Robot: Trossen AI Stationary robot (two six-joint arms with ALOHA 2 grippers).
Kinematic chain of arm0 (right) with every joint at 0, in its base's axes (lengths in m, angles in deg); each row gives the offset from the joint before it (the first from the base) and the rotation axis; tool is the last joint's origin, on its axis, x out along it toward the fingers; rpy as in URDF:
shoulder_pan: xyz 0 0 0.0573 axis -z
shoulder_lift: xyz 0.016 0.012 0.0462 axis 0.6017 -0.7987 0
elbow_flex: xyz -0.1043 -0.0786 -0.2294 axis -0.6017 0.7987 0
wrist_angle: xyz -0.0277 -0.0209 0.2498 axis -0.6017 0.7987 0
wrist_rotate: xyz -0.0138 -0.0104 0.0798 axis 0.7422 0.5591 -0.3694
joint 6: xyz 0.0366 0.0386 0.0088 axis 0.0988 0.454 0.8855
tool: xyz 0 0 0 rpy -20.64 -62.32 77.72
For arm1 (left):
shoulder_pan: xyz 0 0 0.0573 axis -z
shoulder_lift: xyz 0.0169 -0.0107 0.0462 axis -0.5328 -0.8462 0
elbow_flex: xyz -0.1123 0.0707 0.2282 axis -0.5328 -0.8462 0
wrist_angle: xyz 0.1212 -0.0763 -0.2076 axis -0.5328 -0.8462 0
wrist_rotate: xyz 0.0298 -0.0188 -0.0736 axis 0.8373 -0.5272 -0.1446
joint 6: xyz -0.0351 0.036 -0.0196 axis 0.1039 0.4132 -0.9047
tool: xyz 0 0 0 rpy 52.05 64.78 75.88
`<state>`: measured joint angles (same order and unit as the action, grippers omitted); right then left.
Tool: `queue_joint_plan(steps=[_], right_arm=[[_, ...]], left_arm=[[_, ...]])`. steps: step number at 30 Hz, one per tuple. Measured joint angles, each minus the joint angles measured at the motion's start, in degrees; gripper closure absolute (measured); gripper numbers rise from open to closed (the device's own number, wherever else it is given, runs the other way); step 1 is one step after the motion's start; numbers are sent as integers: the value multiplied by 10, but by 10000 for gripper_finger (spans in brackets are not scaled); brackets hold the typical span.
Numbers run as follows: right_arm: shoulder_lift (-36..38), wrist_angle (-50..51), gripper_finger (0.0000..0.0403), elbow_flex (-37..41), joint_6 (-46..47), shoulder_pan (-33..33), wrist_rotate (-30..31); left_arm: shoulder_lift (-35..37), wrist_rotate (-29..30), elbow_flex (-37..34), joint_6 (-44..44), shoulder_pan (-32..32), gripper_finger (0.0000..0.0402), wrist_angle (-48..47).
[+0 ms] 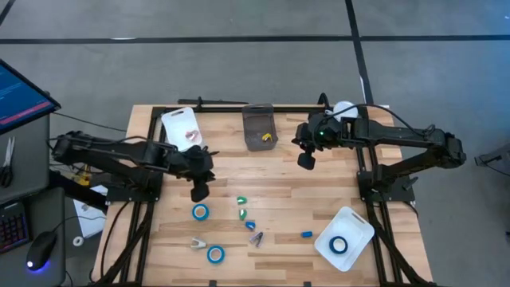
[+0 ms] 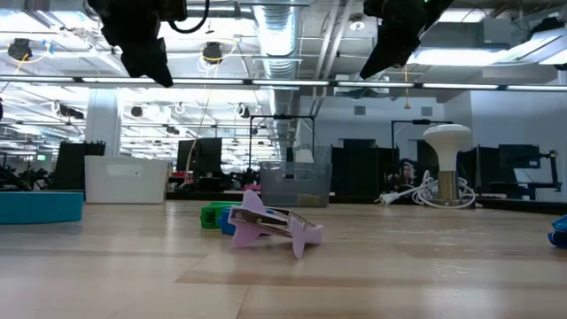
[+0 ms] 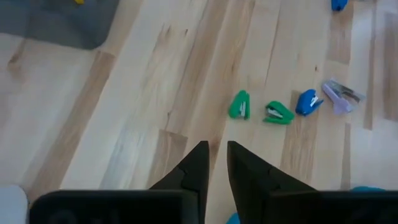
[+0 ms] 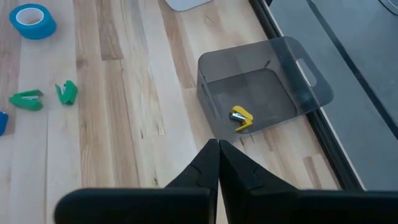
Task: Pick and place Stapler, Stapler remover, tape
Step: Put the top light blue tape into the bottom white bin
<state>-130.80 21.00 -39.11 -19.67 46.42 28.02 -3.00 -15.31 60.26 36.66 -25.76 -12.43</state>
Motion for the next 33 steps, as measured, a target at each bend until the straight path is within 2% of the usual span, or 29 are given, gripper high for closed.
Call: queue_joint_plan(steps=[7,18,26,33], right_arm=[[0,1,402,0,0,-1,0],[0,6,402,0,0,-1,0],[0,3,402,0,50,-1,0],[0,2,402,0,89,-1,0]], left_arm=[[-19,-24,35,-7,16,362,2],[-74,-25,42,-63,96,375,-33],[-110,-26,42,-22,152,380,-116],[-107,-22,39,12,156,365,-146]])
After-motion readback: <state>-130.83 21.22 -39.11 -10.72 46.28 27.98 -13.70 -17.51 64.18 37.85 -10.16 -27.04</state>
